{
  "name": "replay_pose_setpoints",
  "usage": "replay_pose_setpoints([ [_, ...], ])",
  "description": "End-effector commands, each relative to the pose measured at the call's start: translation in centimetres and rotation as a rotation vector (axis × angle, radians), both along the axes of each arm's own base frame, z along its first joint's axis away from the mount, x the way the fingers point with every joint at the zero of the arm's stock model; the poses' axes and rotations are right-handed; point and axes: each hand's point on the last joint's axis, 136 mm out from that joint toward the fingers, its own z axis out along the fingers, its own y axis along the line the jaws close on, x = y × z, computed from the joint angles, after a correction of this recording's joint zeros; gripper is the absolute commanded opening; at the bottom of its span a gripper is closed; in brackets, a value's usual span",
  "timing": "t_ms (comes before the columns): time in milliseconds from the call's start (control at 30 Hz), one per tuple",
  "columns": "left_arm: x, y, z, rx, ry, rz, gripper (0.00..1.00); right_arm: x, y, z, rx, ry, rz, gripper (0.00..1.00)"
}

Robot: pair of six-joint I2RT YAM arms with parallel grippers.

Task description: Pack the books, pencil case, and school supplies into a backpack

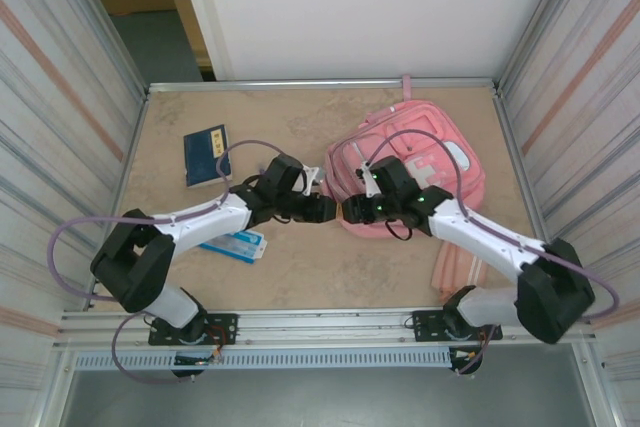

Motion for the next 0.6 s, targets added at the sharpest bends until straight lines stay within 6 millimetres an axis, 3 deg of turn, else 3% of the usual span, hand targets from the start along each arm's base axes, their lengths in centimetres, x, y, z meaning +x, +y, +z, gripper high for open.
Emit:
replay_pose_setpoints([
  [0,0.6,-0.8,1.1,0.04,-0.123,-0.072,0.39,0.3,-3.1,0.2,-0.078,-0.074,-0.039,0.49],
  [100,0.8,-1.2,1.2,0.105,-0.158,-0.103,0.4,0.7,-4.5,-0.5,-0.133,-0.104,-0.034,0.51],
  [300,1.3,-2.2,1.2,0.159,-0.183,-0.133,0.4,0.6,-5.2,-2.8,-0.152,-0.015,-0.02,0.5],
  [567,2.2,-2.6,1.3,0.304,-0.306,-0.204,0.4,1.2,-8.4,-2.4,-0.086,0.01,-0.155,0.51],
])
